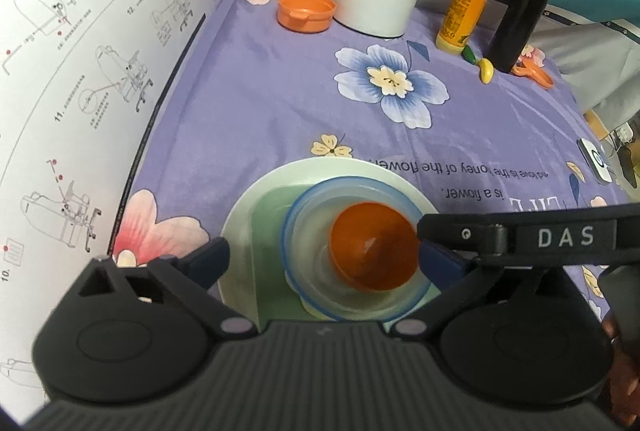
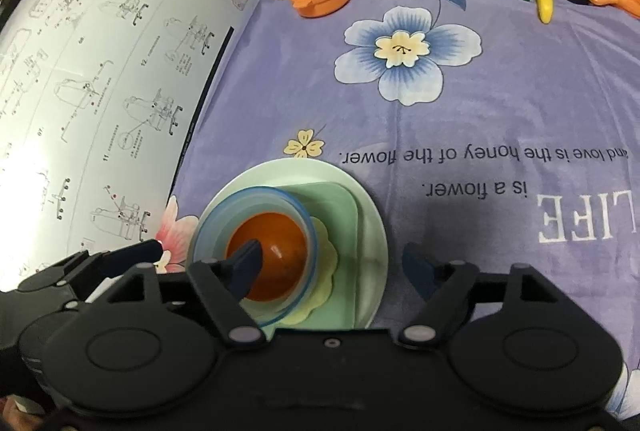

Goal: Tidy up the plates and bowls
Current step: 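Open both grippers and lift them away from the stacked dishes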

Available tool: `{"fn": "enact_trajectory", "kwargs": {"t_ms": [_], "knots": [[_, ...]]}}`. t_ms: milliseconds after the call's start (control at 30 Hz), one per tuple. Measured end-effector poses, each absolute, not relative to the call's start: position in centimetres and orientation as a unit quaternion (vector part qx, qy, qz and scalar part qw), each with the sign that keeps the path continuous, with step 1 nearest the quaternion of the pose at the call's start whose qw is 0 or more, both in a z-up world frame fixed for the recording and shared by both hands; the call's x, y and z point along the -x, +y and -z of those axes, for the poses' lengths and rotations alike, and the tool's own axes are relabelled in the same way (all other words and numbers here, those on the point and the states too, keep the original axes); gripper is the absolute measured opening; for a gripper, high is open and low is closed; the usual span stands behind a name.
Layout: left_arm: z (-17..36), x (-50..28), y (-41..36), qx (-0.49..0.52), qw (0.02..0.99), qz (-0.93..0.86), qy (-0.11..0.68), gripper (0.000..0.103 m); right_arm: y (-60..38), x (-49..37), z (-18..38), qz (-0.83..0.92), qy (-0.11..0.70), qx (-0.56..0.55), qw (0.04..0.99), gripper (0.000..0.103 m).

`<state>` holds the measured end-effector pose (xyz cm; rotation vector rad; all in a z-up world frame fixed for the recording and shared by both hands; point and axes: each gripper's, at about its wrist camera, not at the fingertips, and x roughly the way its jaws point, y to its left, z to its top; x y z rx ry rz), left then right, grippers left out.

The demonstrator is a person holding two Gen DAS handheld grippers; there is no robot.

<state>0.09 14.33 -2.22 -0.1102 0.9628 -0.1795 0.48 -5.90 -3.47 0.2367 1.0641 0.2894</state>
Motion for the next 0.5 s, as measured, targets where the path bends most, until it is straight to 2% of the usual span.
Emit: {"fn": "enact_trajectory", "kwargs": {"t_ms": [133,500], "knots": [[1.7,0.9,14.4,0.053,0.885,0.087,0.455,0.103,-7.1,0.5,2.7,-0.142,0.49,-0.122,0.851,0.103],[1.6,5.4,13.6,0.032,0.892,0.12,0.435,0.103,-9.2,4.2,1.5,-0.149,0.467,-0.089,0.867,0.103]]}}
